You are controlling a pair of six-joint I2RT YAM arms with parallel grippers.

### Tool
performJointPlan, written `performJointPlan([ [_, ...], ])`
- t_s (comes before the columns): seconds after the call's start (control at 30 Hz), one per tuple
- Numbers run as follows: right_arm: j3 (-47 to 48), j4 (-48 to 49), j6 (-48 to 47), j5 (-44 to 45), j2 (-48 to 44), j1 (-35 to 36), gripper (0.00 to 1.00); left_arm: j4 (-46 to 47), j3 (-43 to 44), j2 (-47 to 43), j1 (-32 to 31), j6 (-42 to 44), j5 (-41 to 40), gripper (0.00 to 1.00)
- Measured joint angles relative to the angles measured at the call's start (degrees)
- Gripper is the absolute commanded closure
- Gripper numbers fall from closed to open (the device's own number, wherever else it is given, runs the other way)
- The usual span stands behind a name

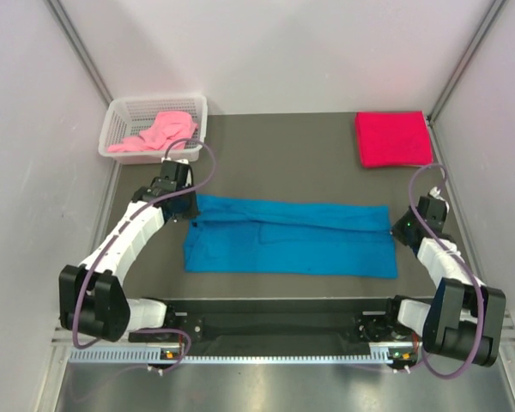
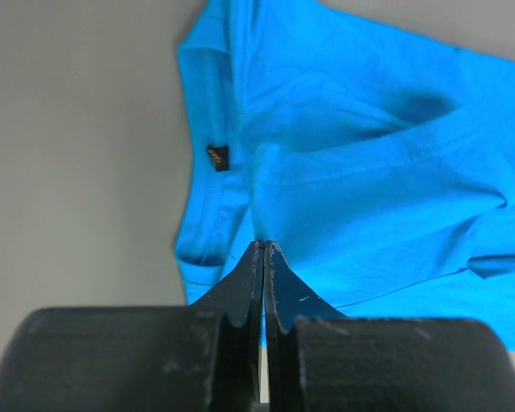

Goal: Fold and stack the t-shirts
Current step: Fold the tshirt

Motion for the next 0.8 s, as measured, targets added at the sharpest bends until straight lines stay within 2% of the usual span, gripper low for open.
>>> performJointPlan([
  [0.3,0.04,-2.36,0.04,0.15,-2.23,0.00,1.00,-0.98,-0.28,-1.79,-0.07,0.42,-1.53,1.00],
  [0.43,-0.35,-3.21,0.46,0.26,-2.80,0.00,0.98,-0.63,-3.78,-1.81,-0.22,0.39,-0.68,1.00],
  [0.53,-0.72,-3.89,0.70,0.76,-3.13,0.00,0.88,-1.57,-5.55,-1.73,-0.61,0.33,-0.15,1.00],
  [0.57,-0.74,-4.39,0.83,1.01,-3.23,0.00,0.78,-1.64,-5.57,-1.62,-0.79,0.31,0.13,1.00],
  [0.67,-0.74,-5.84,1.51,1.57,-3.93,0.00,0.64,-1.62,-5.57,-0.50,-1.55,0.22,0.42,1.00],
  [0.8,-0.37,-9.68,2.08,2.84,-5.70,0.00,0.62,-2.19,-5.55,1.33,-2.60,0.20,0.26,1.00],
])
